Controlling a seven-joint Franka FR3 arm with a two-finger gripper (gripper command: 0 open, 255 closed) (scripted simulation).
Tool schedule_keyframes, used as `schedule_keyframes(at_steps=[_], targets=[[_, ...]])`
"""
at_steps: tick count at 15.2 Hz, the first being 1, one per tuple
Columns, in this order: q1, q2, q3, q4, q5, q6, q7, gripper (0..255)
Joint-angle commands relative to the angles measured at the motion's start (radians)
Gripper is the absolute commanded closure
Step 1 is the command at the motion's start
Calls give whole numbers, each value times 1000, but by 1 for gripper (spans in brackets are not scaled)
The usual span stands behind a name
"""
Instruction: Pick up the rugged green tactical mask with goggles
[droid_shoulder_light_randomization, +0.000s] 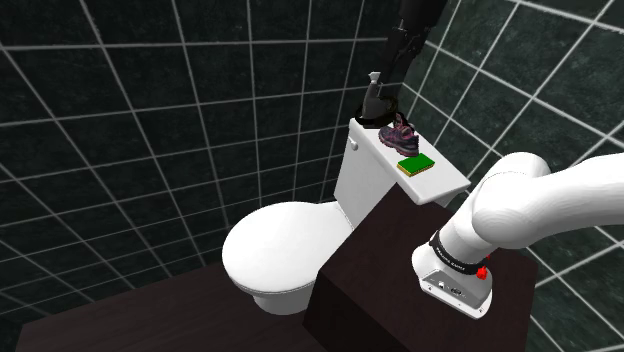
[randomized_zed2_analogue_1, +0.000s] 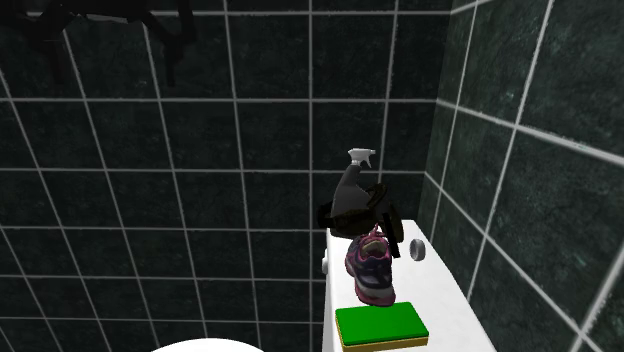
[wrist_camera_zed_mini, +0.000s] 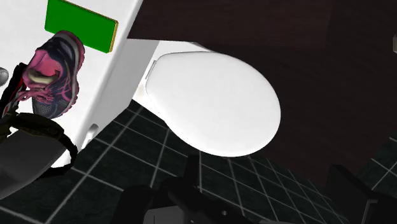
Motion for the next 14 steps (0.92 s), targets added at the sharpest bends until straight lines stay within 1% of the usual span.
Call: schedule_keyframes(at_steps=[1, 8, 14], targets=[[0, 0, 0, 0, 0, 0, 0, 0], [-25, 89, -100, -92, -91, 166, -157, 0], [-43, 219, -189, -121, -156, 320, -285, 0]])
